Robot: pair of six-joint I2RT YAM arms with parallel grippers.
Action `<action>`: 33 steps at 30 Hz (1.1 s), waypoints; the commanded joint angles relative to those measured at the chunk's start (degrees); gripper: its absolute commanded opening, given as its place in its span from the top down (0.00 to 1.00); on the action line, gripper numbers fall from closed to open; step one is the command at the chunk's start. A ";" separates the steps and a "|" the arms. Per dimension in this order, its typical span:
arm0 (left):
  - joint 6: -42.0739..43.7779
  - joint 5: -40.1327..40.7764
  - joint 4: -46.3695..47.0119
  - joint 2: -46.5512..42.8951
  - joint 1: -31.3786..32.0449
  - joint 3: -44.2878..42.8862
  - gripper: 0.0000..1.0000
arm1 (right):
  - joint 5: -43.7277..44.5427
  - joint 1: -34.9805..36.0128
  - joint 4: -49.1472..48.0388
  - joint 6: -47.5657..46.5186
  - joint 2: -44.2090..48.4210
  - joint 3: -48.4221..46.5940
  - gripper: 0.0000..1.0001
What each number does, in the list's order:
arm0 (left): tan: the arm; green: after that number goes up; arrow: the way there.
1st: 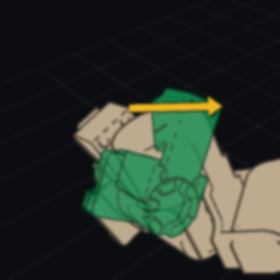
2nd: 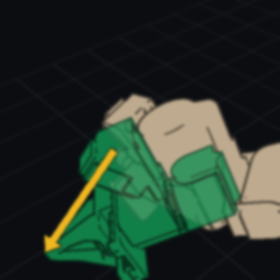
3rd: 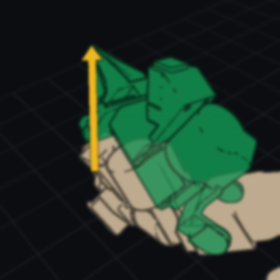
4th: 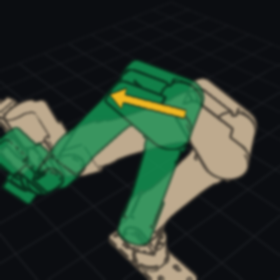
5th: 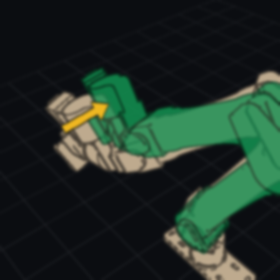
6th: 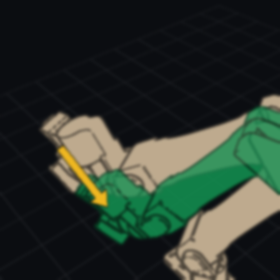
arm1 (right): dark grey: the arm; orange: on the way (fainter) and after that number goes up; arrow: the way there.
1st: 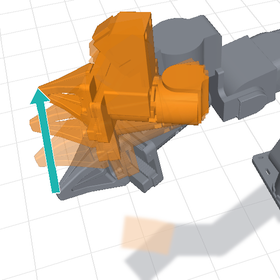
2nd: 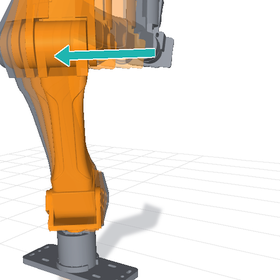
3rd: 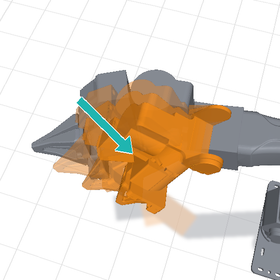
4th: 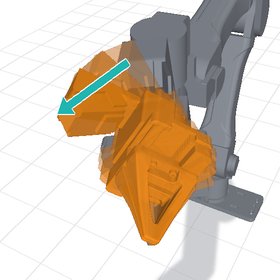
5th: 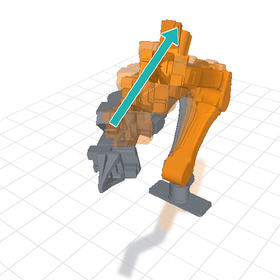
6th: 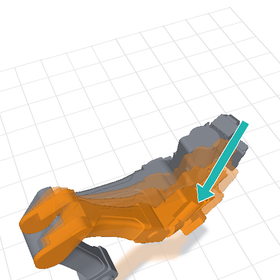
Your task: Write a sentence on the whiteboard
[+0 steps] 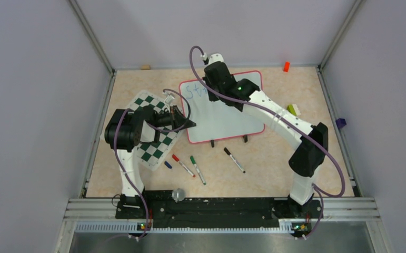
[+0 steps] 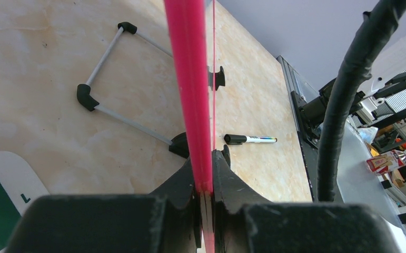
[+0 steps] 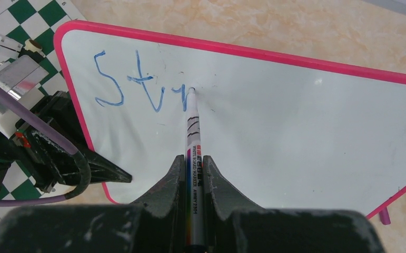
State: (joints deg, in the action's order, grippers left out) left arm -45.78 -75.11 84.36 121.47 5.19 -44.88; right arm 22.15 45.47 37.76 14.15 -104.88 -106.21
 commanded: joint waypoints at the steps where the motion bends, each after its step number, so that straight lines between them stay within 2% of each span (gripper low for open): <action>1: 5.17 0.34 8.45 -0.36 -0.71 -0.19 0.95 | 2.38 -1.75 -1.77 -0.09 2.51 -1.26 1.00; 10: 5.13 0.23 8.46 -0.22 -0.70 -0.26 0.95 | 1.27 -1.70 -5.07 -0.41 7.89 6.63 1.00; 33: 5.01 0.28 8.46 -0.27 -0.73 -0.22 0.95 | 0.39 -1.95 -5.21 -1.94 6.38 6.48 1.00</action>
State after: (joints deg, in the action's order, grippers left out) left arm -45.65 -75.44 84.86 121.47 5.19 -44.88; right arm 22.83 44.03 34.94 13.04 -99.66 -98.98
